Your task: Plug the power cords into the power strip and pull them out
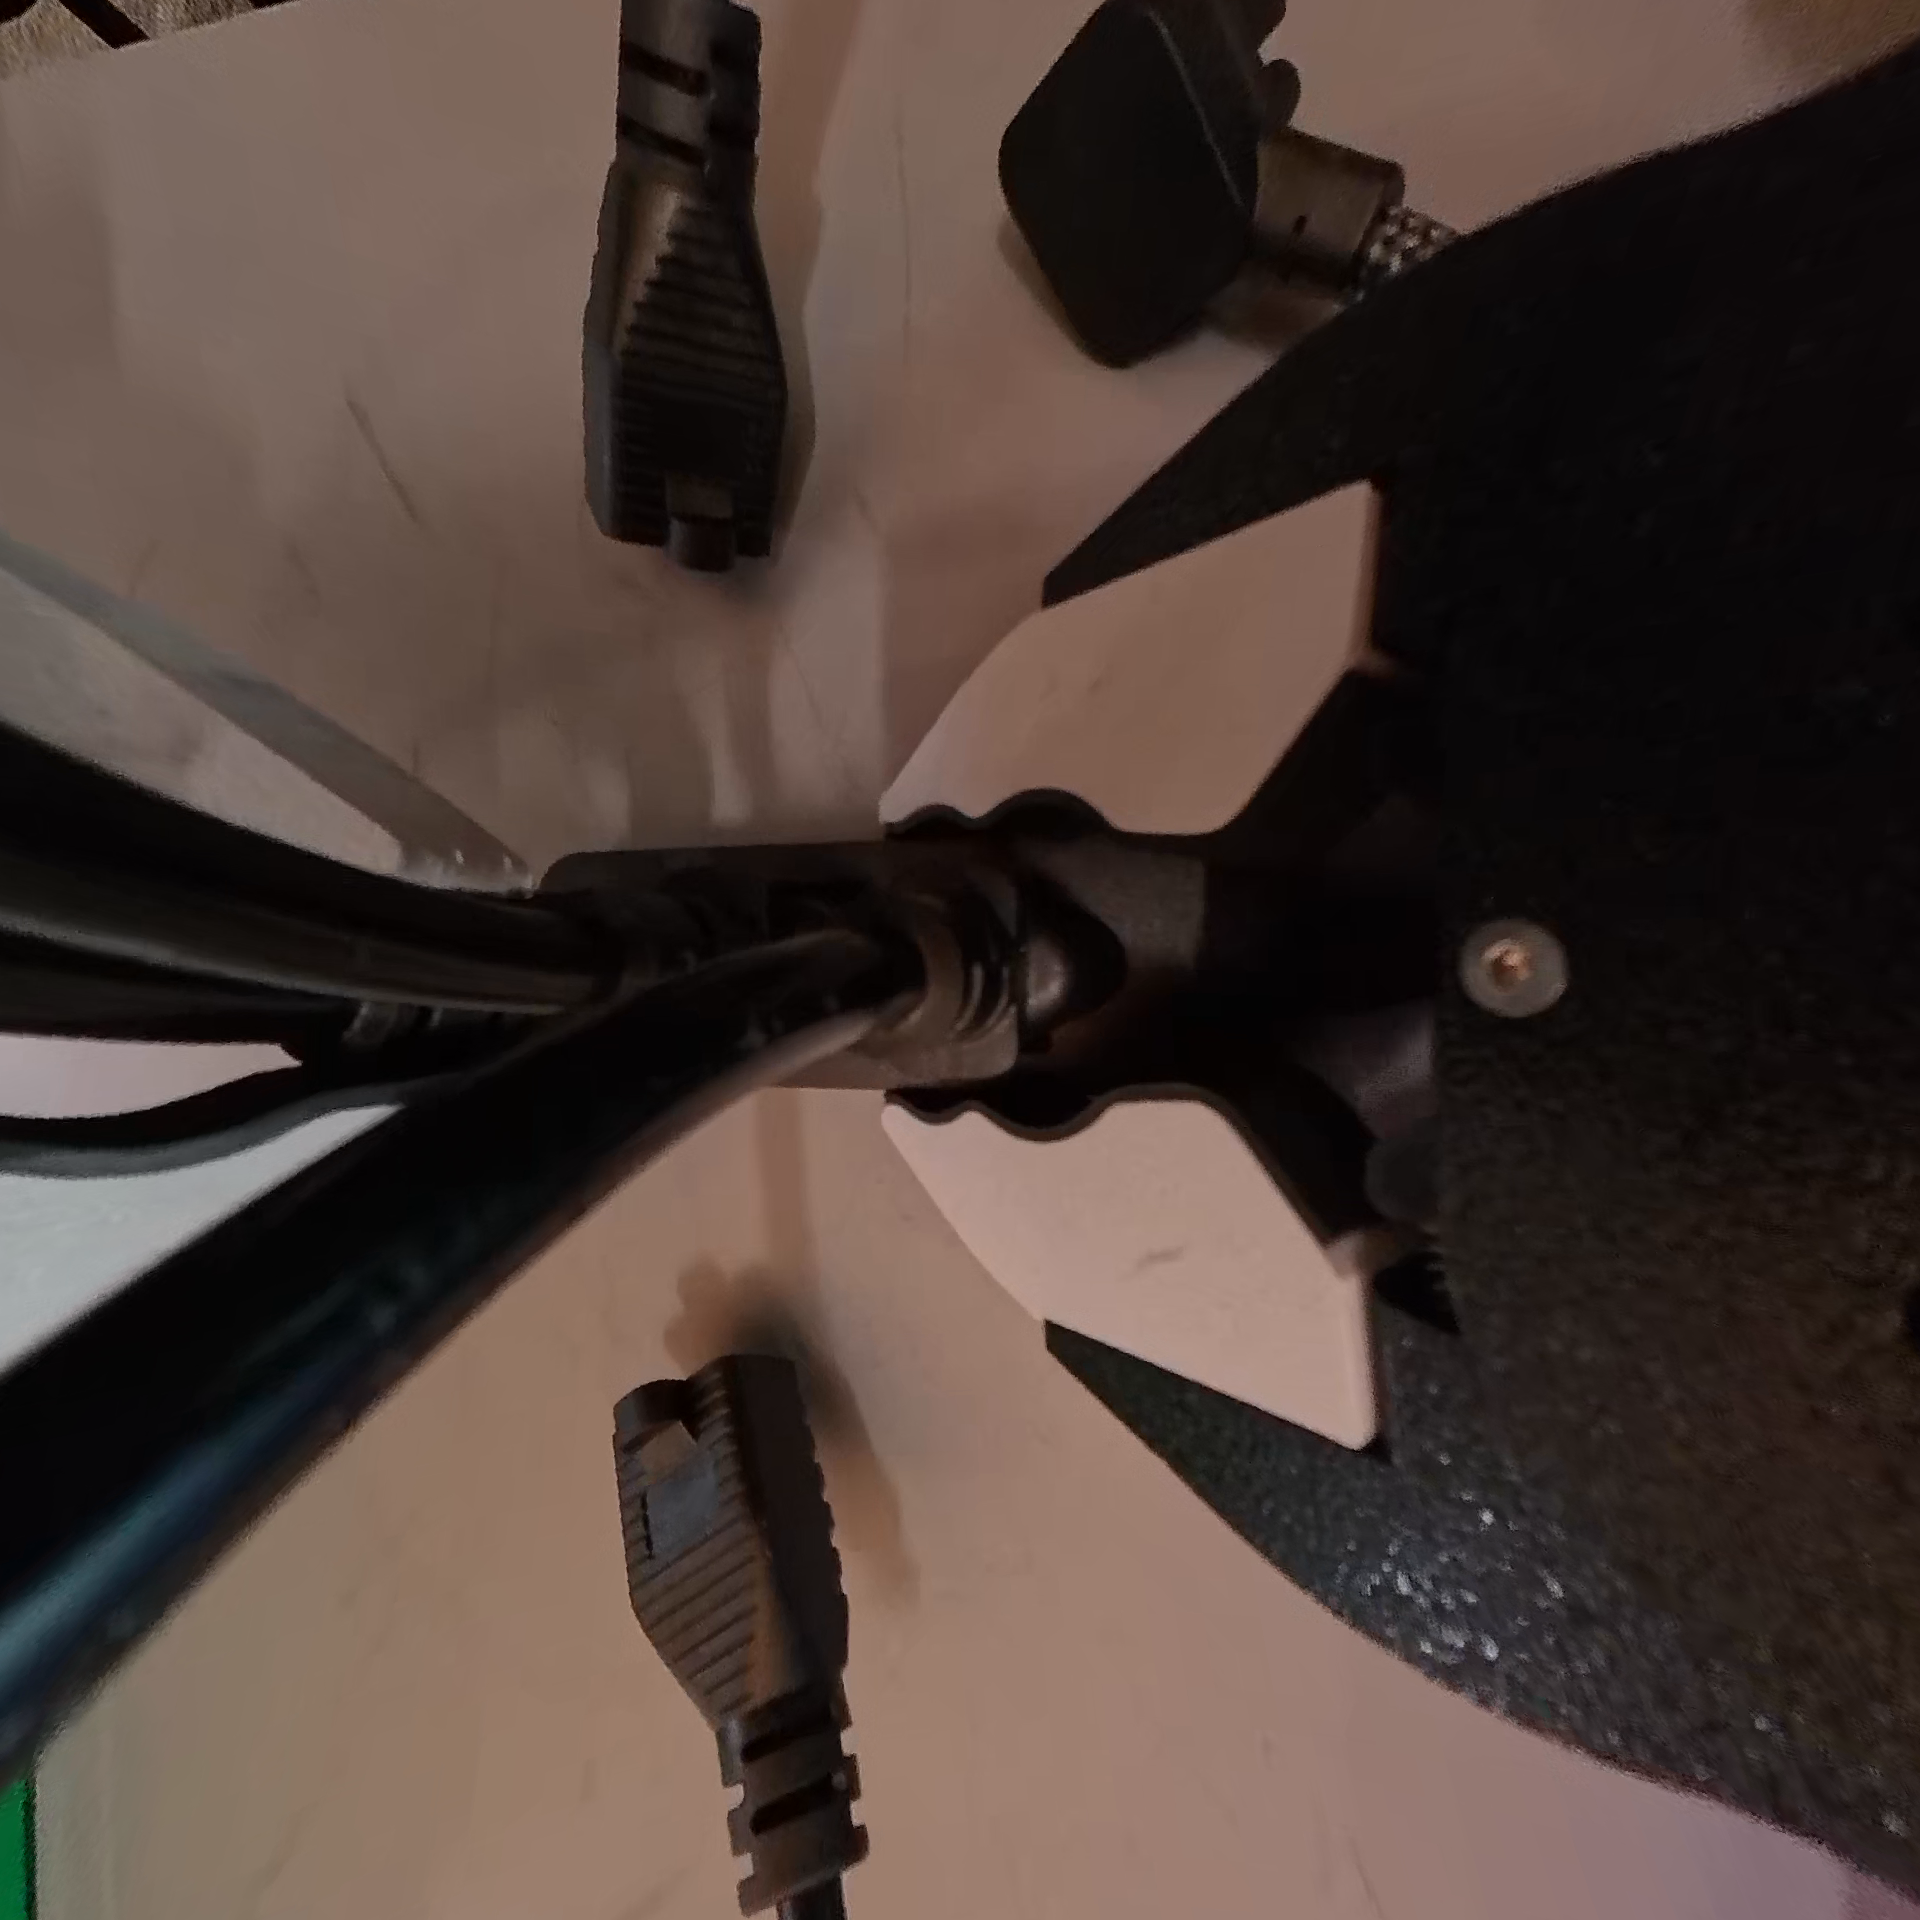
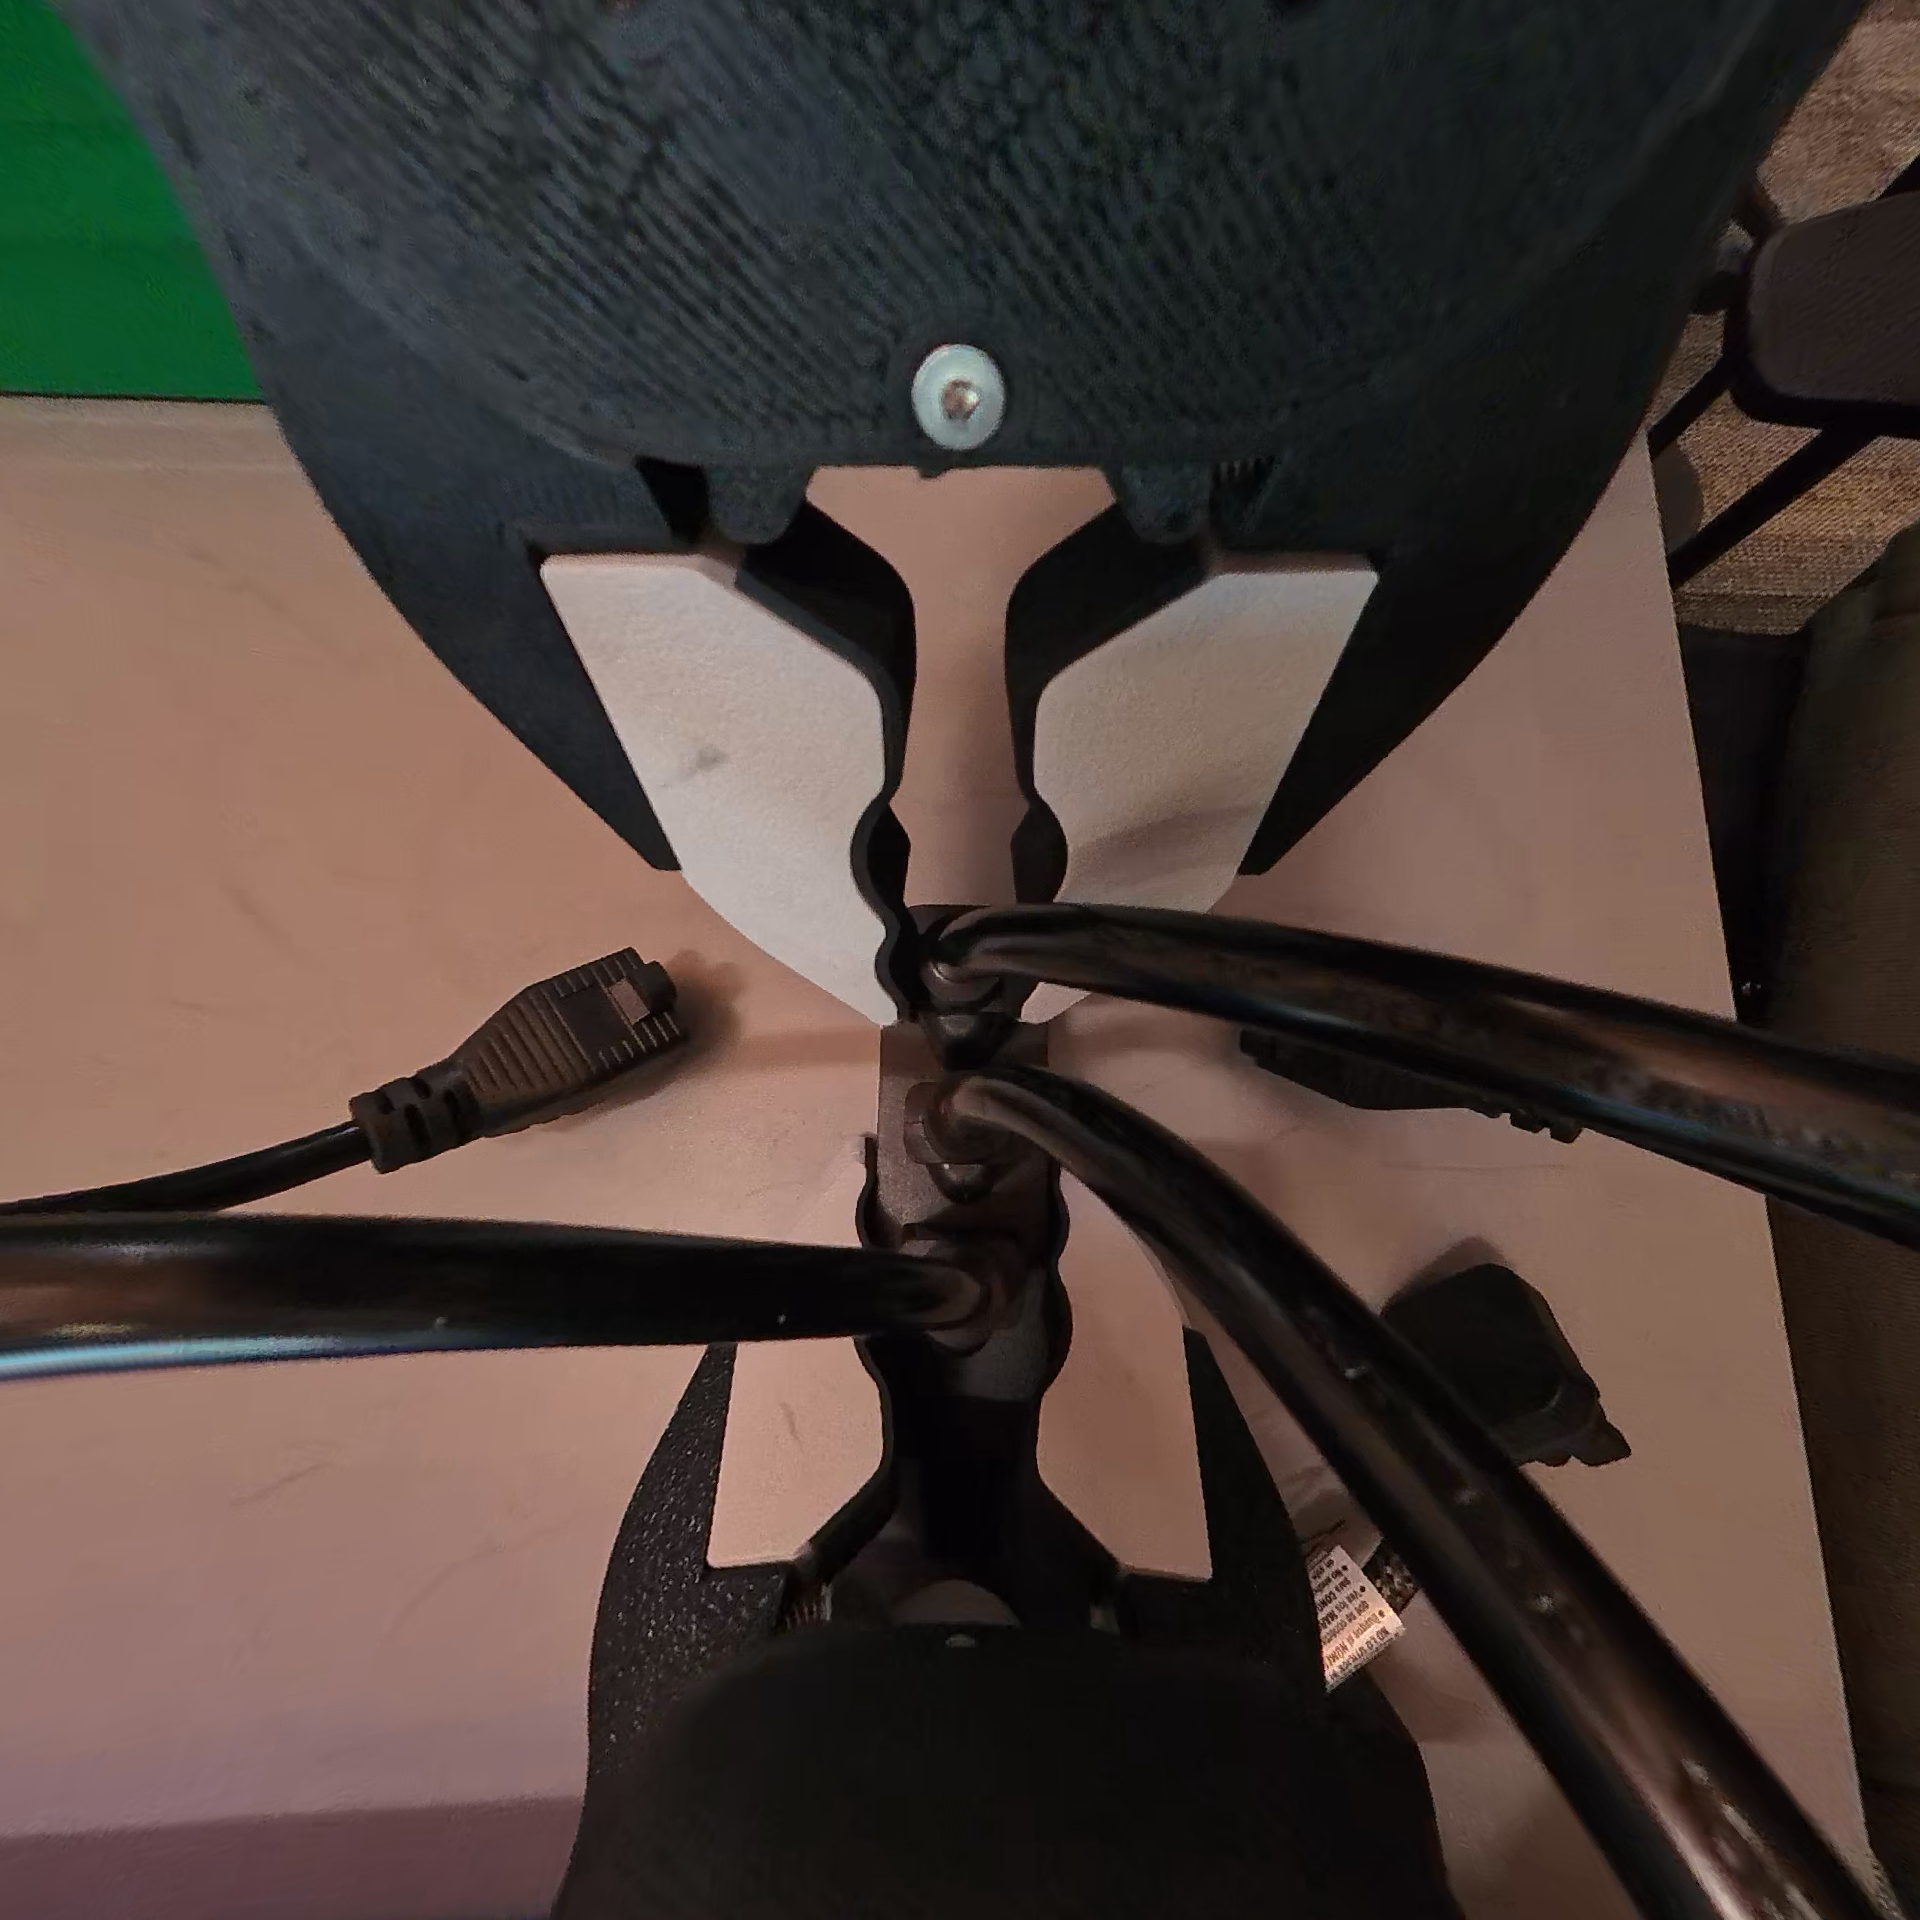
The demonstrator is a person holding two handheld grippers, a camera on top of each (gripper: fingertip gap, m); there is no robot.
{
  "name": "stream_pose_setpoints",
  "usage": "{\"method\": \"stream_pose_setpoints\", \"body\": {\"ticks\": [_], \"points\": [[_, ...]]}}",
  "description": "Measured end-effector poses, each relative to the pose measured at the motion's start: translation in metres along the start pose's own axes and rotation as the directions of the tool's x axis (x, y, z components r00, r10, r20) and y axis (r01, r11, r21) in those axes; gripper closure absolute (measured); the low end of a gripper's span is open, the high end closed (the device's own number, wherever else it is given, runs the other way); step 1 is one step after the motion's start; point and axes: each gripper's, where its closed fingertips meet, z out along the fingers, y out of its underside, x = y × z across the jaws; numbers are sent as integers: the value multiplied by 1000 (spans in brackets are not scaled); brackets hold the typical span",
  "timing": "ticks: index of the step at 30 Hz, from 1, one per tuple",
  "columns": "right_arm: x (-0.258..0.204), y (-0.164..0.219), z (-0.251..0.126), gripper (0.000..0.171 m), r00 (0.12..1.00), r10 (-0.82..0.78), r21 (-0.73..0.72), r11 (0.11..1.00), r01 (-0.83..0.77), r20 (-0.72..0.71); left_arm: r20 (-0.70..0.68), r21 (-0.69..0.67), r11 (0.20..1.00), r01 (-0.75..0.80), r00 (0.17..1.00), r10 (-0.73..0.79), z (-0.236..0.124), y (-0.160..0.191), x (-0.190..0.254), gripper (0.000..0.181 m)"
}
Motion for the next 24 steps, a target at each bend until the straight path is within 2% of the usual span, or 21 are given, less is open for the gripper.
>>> {"method": "stream_pose_setpoints", "body": {"ticks": [24], "points": [[-3, -3, -5, 155, 1000, 3, 14, 1000, -3, 8, -13, 13, 999, 49, 999, -49, -1, -1, 0, 136]]}}
